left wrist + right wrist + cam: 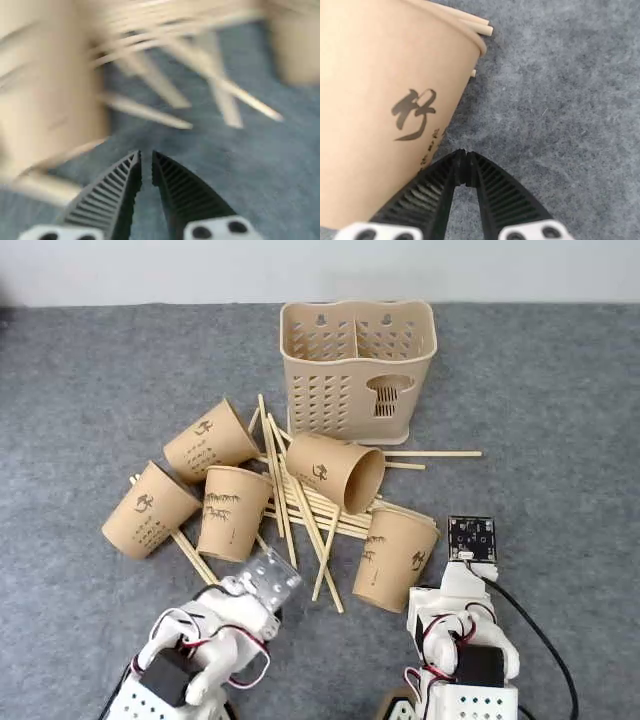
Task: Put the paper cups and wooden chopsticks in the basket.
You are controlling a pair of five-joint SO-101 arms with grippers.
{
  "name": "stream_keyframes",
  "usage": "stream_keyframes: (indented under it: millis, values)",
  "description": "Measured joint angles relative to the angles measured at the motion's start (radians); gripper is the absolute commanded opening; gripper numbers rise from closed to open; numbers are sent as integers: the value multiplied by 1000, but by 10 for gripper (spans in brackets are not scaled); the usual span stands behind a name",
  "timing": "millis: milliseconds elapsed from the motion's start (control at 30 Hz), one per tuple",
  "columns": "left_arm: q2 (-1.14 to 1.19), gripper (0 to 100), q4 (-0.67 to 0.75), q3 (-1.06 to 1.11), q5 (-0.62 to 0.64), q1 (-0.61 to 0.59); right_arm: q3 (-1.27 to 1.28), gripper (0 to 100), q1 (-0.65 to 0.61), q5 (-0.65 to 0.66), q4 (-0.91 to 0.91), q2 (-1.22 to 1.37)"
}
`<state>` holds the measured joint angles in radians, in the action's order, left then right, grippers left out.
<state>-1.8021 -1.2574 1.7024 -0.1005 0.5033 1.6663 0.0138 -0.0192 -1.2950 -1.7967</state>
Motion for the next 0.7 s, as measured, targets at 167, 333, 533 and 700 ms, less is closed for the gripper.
stream_keyframes:
  millis: [167, 333, 533, 700]
  values:
    - [0, 47, 0, 0, -14, 41, 0, 9, 0, 0, 0, 0]
    - [0, 47, 0, 0, -14, 48, 0, 9, 2, 0, 0, 0]
    - [0, 47, 0, 0, -14, 46, 0, 9, 0, 0, 0, 0]
    - [0, 47, 0, 0, -14, 46, 0, 9, 0, 0, 0, 0]
